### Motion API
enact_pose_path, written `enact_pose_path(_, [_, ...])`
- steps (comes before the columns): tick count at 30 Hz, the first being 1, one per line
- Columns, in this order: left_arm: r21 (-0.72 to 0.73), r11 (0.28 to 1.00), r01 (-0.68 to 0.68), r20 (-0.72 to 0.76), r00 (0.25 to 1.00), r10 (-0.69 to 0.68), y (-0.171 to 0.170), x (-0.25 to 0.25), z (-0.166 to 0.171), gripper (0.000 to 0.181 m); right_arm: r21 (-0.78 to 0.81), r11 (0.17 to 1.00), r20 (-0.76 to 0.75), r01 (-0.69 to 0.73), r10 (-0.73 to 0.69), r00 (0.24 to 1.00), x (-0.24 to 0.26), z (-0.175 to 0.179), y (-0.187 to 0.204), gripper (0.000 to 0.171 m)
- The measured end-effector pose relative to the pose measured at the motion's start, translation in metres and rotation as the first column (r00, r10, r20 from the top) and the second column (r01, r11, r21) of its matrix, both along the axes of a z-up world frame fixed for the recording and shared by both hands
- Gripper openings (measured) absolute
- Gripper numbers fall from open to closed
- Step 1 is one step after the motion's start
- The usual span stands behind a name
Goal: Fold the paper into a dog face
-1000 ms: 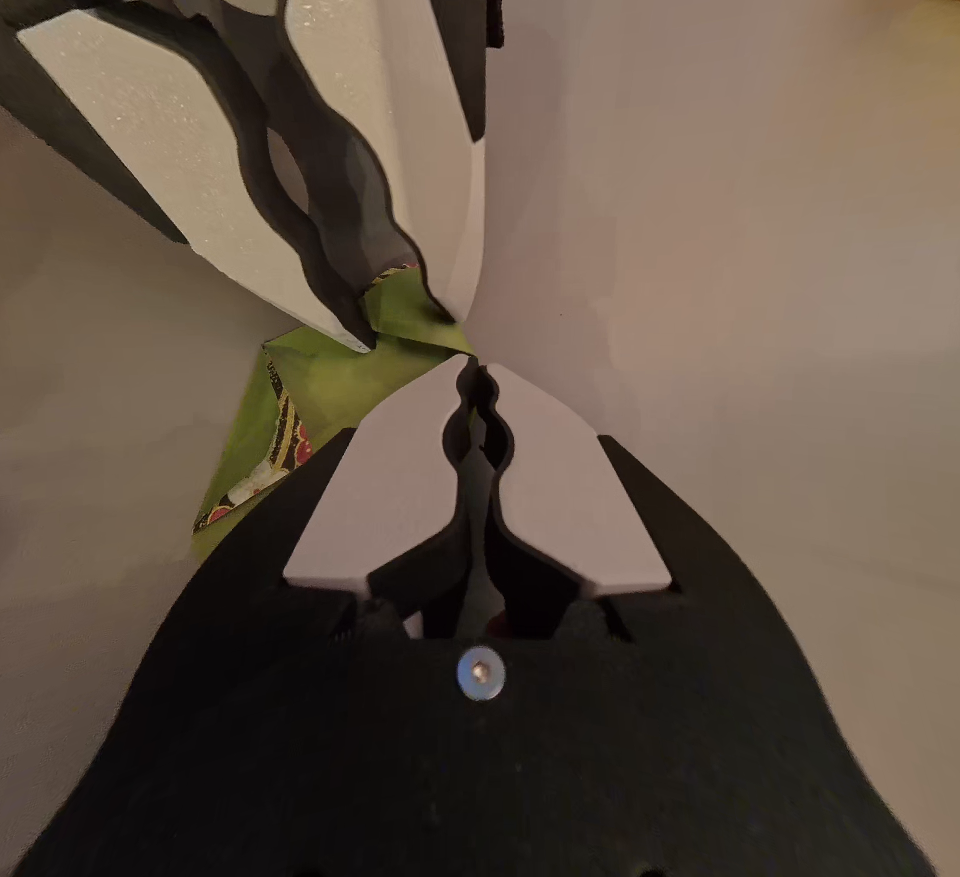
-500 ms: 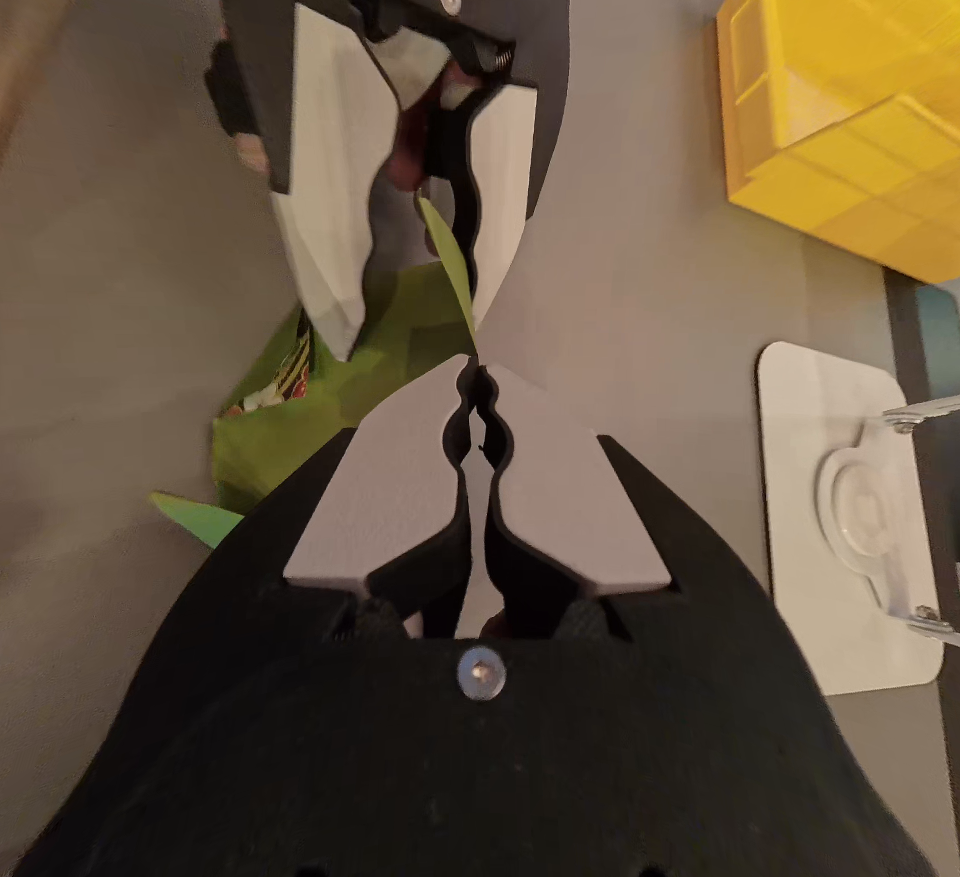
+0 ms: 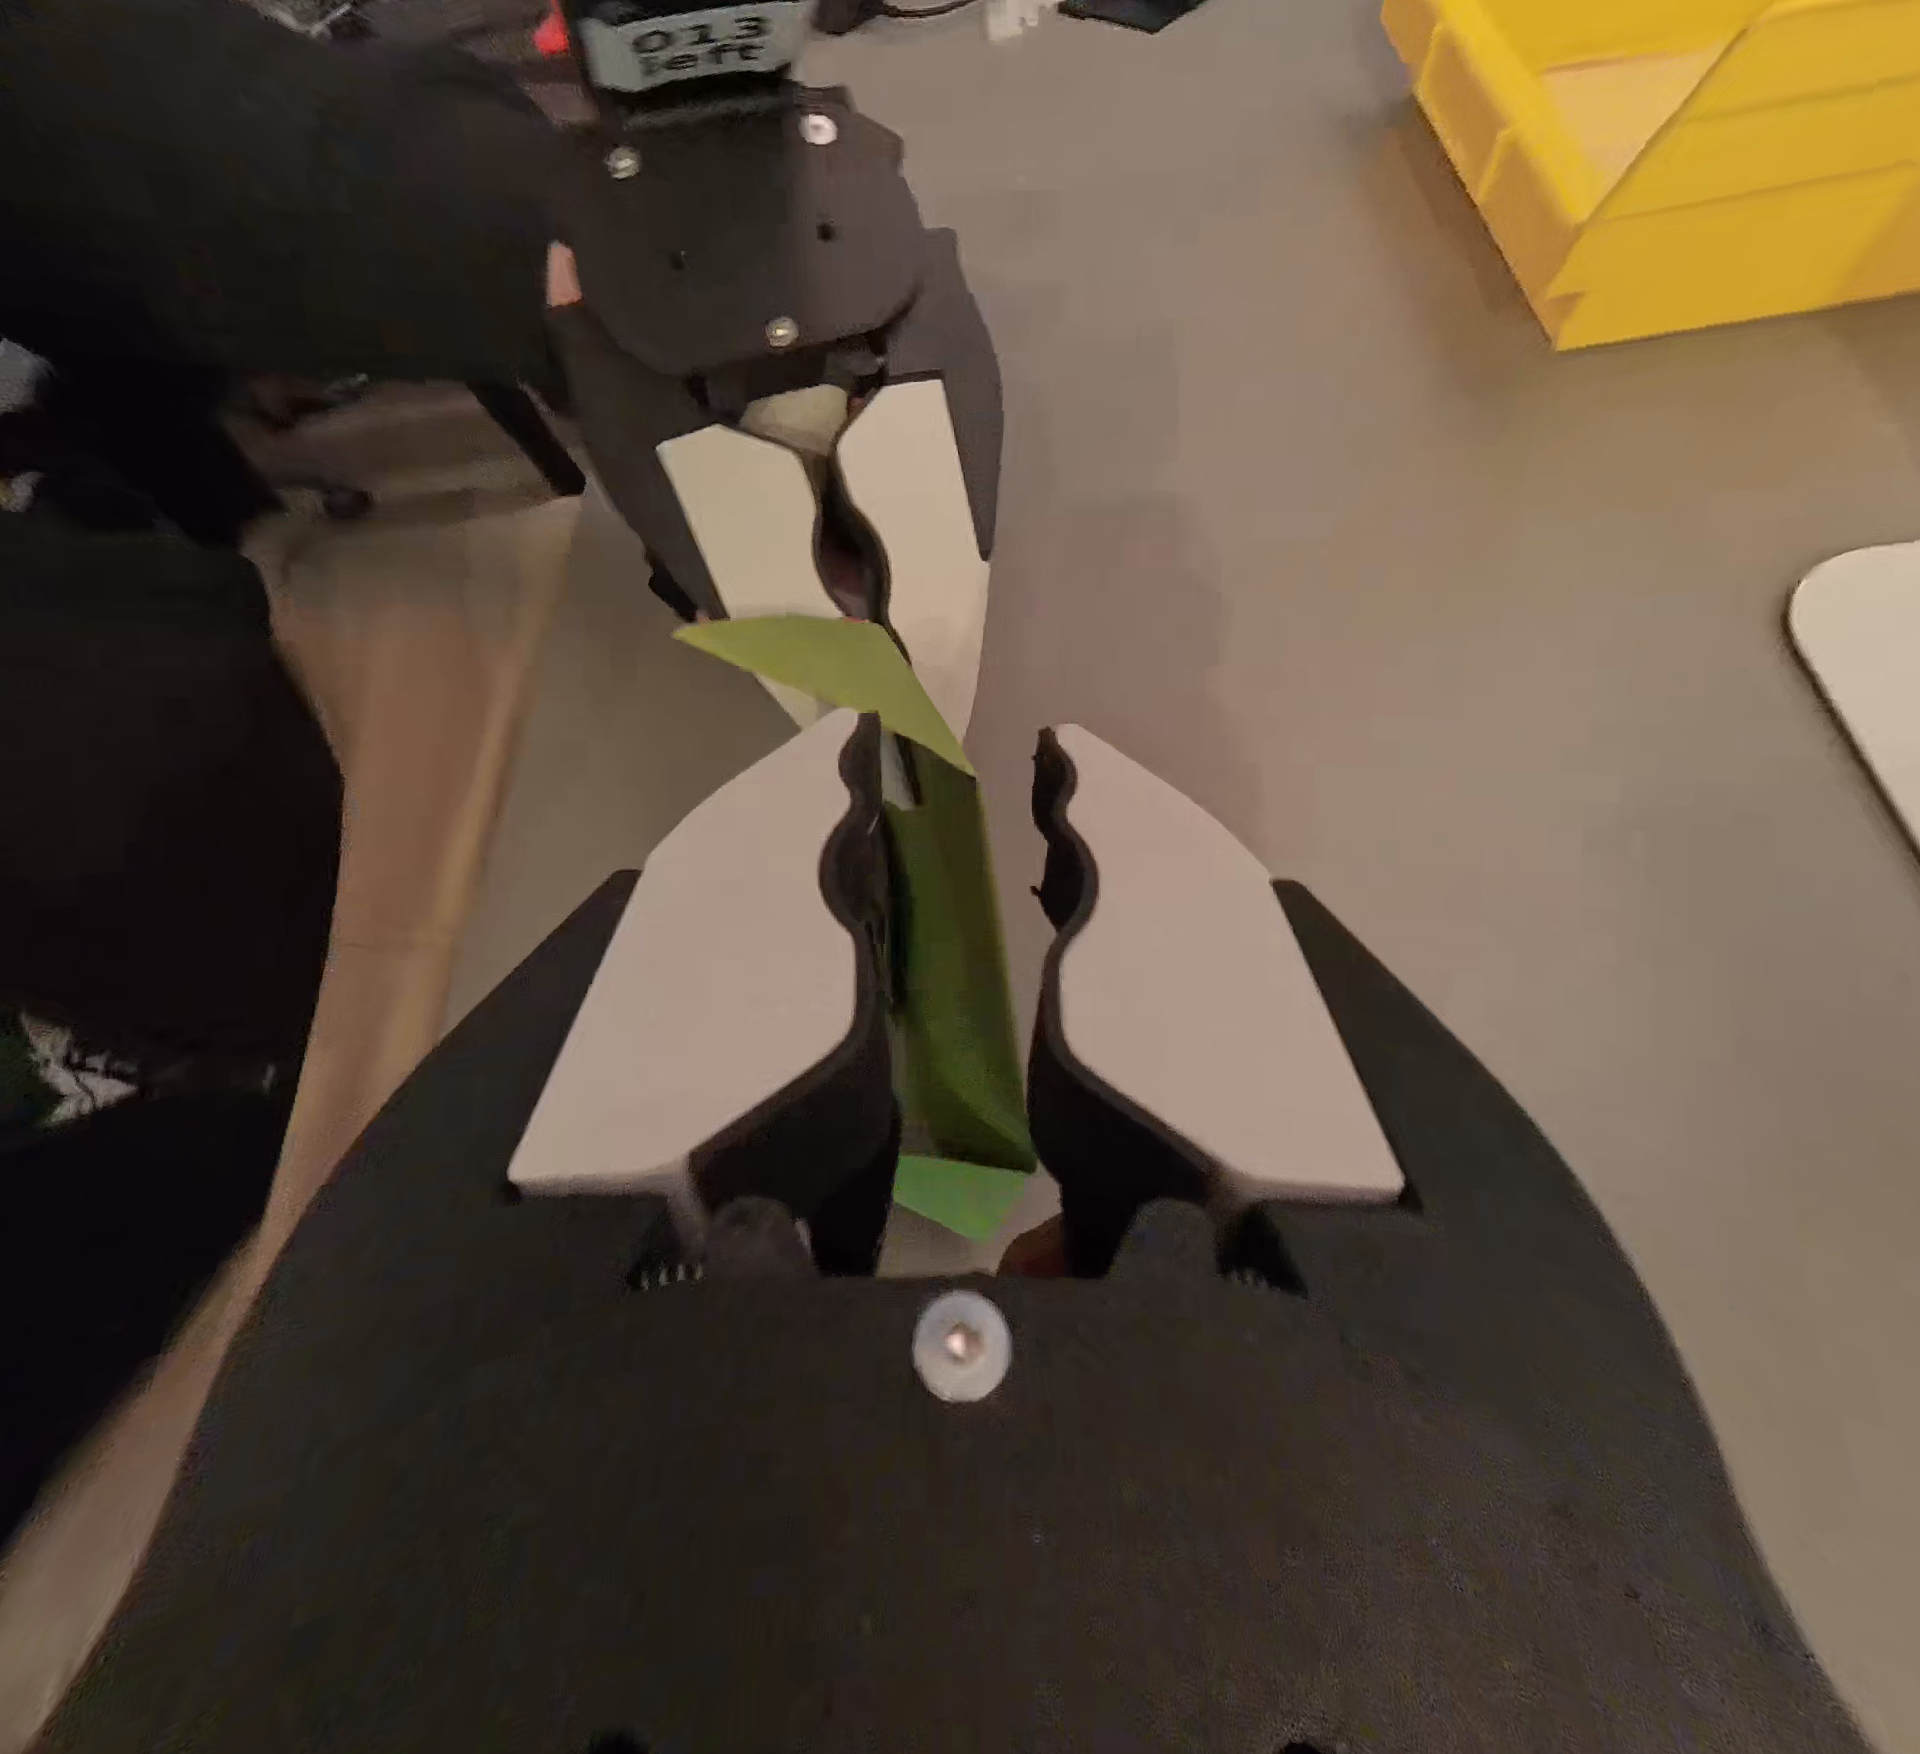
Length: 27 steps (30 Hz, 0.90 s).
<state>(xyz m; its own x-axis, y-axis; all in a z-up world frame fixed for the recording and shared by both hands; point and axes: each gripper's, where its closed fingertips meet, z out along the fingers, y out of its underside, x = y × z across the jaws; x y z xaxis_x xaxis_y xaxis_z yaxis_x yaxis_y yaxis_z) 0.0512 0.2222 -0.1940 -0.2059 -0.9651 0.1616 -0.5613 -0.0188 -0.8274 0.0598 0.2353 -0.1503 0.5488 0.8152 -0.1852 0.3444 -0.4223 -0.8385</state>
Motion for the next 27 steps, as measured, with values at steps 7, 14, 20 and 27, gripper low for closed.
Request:
enact_pose_path(7, [0.120, 0.993, 0.019, 0.012, 1.000, -0.020, -0.004, 0.002, 0.001, 0.000, -0.199, 0.980, -0.044, -0.030, 0.021, 0.999, -0.010, -0.015, -0.006, 0.012])
enact_pose_path(14, [0.081, 0.997, 0.000, 0.038, 0.999, -0.003, -0.002, 0.003, 0.007, 0.000, -0.187, 0.981, -0.069, -0.053, 0.041, 0.997, -0.006, -0.010, -0.010, 0.002])
enact_pose_path(20, [-0.128, 0.987, 0.099, 0.055, 0.994, -0.093, -0.008, -0.014, 0.025, 0.037, -0.167, 0.985, -0.057, -0.053, 0.045, 0.997, -0.002, -0.004, -0.010, 0.000])
enact_pose_path(27, [-0.141, 0.987, 0.072, 0.125, 0.991, -0.054, -0.007, -0.006, 0.045, 0.038, -0.151, 0.985, 0.004, -0.086, 0.088, 0.996, -0.004, -0.002, -0.015, 0.000])
